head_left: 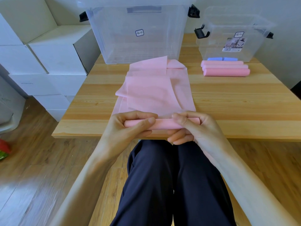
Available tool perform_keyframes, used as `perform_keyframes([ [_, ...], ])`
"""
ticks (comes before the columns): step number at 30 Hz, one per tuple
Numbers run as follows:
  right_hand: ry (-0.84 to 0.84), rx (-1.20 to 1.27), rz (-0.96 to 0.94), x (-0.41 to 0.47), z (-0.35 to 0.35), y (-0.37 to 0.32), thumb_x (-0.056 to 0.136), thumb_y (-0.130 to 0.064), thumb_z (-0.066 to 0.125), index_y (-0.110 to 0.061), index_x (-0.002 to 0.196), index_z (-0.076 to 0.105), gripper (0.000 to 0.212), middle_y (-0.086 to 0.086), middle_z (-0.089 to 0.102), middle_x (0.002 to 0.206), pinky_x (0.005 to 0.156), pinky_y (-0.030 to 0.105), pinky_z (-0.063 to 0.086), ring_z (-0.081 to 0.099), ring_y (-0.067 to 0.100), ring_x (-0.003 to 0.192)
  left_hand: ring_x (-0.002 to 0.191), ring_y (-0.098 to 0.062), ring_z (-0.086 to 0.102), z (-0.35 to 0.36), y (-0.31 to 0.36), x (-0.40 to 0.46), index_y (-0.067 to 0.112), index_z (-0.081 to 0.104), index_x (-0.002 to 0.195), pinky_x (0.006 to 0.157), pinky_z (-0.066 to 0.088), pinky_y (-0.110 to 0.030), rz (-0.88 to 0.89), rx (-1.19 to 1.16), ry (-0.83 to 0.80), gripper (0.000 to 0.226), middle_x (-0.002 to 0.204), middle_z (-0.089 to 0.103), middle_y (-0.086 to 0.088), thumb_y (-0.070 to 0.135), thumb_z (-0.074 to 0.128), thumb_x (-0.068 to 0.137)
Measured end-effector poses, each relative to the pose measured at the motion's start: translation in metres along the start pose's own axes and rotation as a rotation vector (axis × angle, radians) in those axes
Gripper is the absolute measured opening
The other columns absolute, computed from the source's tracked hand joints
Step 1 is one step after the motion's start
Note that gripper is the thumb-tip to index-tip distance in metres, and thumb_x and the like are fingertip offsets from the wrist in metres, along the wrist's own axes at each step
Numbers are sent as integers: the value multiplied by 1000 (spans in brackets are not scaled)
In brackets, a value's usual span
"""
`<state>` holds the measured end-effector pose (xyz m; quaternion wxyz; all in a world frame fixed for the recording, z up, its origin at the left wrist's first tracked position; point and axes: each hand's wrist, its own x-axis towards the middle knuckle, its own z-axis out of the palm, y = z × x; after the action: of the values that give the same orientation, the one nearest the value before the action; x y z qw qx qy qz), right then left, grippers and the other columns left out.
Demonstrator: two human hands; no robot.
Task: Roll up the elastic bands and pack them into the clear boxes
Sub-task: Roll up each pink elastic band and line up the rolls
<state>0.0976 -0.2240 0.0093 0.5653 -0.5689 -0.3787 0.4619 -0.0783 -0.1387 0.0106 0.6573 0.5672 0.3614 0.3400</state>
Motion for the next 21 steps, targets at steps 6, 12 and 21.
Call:
perform_keyframes([
  [6, 8, -49, -31, 1, -1, 2, 75, -27, 76, -15, 92, 76, 20, 14, 76, 79, 65, 34, 63, 75, 27, 70, 91, -15, 74, -1, 1, -1, 12, 77, 95, 74, 58, -19, -8, 23, -14, 26, 97, 77, -4, 27, 72, 75],
  [12, -9, -4, 0, 0, 1, 2, 75, -31, 74, -17, 93, 76, 23, 18, 75, 76, 61, 29, 61, 75, 29, 70, 88, -13, 74, 0, -1, -1, 14, 78, 90, 72, 57, -18, -3, -3, -11, 18, 95, 77, -3, 20, 73, 74],
  [21, -5, -33, -42, -1, 2, 0, 75, -30, 74, -17, 83, 77, 16, 18, 74, 72, 59, 31, 61, 74, 29, 65, 94, -16, 73, -2, -1, -1, 9, 78, 91, 74, 59, -19, -49, -90, -37, 29, 102, 77, -6, 25, 74, 67],
])
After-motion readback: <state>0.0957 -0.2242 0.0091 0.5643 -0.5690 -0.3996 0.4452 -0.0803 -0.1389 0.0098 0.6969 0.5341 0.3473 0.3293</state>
